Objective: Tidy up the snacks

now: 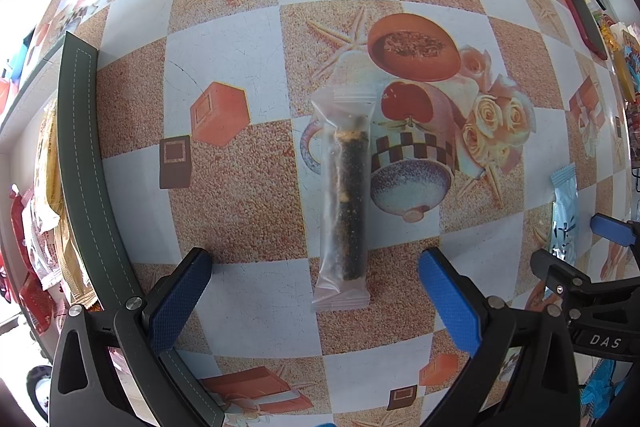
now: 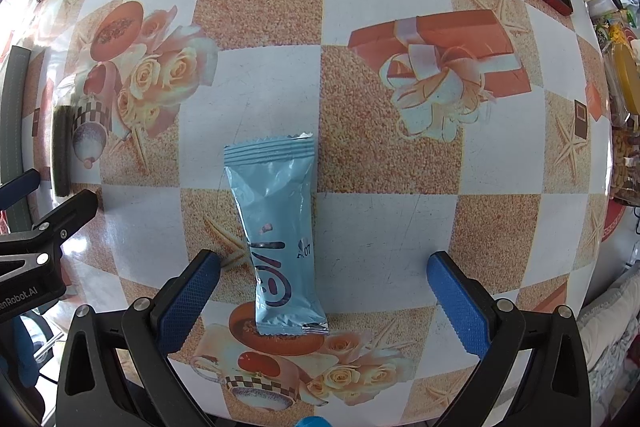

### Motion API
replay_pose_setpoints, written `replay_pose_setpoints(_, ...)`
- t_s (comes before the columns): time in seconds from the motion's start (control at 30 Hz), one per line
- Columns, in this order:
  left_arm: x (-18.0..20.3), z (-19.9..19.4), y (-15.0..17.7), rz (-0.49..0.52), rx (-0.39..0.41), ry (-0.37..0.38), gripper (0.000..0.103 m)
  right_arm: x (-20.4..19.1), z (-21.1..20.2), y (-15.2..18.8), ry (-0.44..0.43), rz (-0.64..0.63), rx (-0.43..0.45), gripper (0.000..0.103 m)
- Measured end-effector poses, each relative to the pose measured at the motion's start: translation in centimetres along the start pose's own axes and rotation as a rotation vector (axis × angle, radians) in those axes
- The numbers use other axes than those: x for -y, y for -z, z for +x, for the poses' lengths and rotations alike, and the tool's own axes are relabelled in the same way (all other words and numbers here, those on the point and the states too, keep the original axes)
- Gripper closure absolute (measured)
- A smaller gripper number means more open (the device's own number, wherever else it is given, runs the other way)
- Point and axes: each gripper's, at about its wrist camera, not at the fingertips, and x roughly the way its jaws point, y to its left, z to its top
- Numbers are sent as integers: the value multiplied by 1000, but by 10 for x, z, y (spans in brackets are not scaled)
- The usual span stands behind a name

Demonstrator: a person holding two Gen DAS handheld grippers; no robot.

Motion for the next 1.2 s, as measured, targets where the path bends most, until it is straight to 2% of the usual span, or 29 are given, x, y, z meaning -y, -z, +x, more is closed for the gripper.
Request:
replay_pose_setpoints(0.8, 0, -1, 0, 3, 12, -5, 0, 0, -1, 1, 0, 1, 4, 0)
replay_pose_setpoints(1.03, 3, 0, -9, -1, -31, -14, 0, 0, 1, -1, -1, 0, -26, 0)
replay_pose_setpoints(1.13, 6, -3, -12, -4, -32, -13, 5, 0, 2, -3, 1, -1, -44, 0)
replay_pose_setpoints(1.2, 12, -7, -13, 19, -24, -15, 14, 1, 1, -2, 2, 7, -40, 4)
